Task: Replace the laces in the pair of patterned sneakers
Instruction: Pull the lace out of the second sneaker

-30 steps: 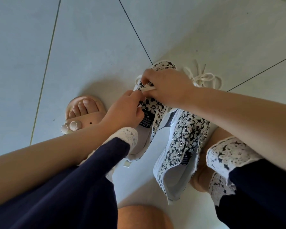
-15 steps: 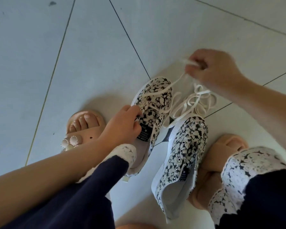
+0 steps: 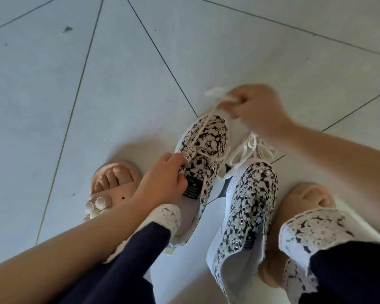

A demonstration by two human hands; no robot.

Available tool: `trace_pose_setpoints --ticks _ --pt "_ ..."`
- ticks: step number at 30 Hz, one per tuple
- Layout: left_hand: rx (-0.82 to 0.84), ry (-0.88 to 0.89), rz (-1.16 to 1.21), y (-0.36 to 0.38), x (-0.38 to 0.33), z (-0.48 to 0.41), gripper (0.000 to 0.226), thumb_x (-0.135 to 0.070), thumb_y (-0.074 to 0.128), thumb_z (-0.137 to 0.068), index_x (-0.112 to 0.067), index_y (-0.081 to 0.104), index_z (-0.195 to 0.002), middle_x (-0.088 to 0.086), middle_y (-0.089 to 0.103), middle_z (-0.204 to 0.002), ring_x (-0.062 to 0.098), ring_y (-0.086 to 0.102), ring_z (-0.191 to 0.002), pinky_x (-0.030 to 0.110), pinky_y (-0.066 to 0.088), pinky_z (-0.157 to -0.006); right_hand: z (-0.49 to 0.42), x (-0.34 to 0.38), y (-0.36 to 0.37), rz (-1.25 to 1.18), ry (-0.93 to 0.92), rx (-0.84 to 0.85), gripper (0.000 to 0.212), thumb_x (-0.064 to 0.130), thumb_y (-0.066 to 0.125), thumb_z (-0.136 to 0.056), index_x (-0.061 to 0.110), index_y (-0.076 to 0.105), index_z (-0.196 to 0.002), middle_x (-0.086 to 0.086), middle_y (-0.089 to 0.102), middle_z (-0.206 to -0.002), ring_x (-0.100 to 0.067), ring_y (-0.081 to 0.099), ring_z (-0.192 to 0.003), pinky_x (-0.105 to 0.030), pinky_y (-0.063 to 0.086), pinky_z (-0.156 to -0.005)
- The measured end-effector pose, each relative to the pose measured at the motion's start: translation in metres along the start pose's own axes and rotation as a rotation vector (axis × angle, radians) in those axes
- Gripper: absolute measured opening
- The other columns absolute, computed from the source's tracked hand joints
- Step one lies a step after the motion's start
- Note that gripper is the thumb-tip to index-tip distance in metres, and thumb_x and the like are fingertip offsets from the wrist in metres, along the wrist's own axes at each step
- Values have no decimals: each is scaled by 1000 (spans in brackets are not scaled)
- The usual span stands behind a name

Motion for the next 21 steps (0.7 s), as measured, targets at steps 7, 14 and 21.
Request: trace_pose_setpoints --ticks 7,14,21 --pt "6 7 -9 2 -4 -1 29 -12 47 -88 -14 52 -117 0 47 -99 21 52 -76 32 44 -71 6 -13 -24 157 -32 15 24 23 66 -83 17 68 -107 9 60 -78 9 50 -54 -5 36 -55" --pt "22 2 -43 5 -6 -2 34 -11 48 -86 -13 51 -120 4 50 -112 23 54 -93 32 44 -78 20 12 87 679 -284 343 24 35 52 -91 21 57 -109 -1 53 -94 -18 55 -84 -27 40 -63" --pt "19 10 -32 6 -3 -3 32 -10 49 -86 -13 52 -118 3 50 -108 23 53 -89 31 44 -75 17 22 83 684 -357 325 18 27 50 -93 12 61 -90 4 42 -80 -14 45 -74 -23 31 -57"
Point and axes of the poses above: each hand's wrist, its own z-axis away from the middle knuckle, its own y-axis out of the palm, x = y × z, the point moved 7 cm from there along -z, towards the middle knuckle
